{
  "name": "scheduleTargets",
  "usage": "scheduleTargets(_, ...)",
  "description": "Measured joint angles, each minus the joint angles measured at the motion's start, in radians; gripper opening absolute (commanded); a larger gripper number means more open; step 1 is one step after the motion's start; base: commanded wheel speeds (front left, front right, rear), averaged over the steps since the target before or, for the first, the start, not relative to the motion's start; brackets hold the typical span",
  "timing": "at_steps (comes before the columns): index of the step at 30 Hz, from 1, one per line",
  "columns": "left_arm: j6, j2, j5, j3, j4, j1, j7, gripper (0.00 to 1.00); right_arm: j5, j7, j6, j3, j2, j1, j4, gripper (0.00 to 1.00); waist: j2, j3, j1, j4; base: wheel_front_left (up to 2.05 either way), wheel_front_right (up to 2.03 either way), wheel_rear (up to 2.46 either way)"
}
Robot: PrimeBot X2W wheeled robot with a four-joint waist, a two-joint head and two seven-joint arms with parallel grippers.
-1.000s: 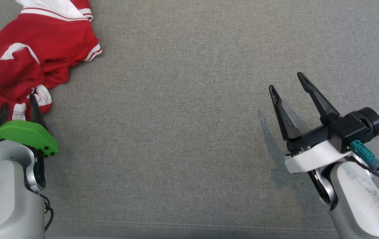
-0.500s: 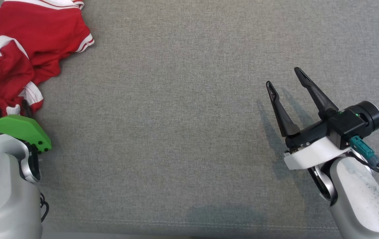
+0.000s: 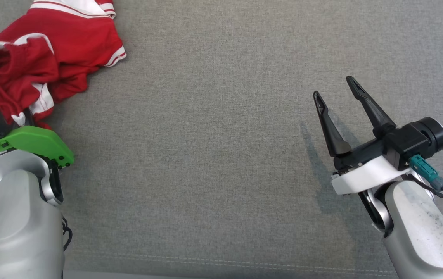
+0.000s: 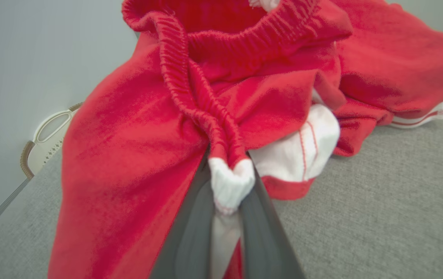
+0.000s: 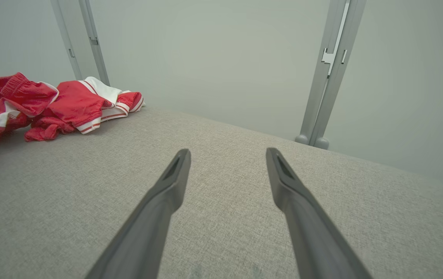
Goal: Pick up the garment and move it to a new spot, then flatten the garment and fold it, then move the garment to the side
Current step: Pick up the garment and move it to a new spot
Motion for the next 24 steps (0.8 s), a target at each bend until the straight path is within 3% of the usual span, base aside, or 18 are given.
scheduleTargets(9,-0.053,-0.018,0.0,-0.065,-0.077,-0.005,-0.124,0.0,0.024,0.0,-0.008,-0.005,0.031,0.0,0.025,1.0,0.0,-0.08,0.0,0.011,0.0,0.0,0.0)
scheduleTargets(17,-0.135,-0.038,-0.002,-0.146,-0.153,0.0,-0.13,0.0,0.039,0.0,-0.016,-0.007,0.05,0.019,0.043,1.0,0.0,-0.165,0.0,-0.001,0.0,0.0,0.0)
scheduleTargets(24,-0.186,-0.042,-0.008,-0.233,-0.199,0.032,-0.128,0.0,0.061,0.0,-0.016,0.001,0.063,0.048,0.053,1.0,0.0,-0.211,-0.0001,-0.052,0.0,0.0,0.0)
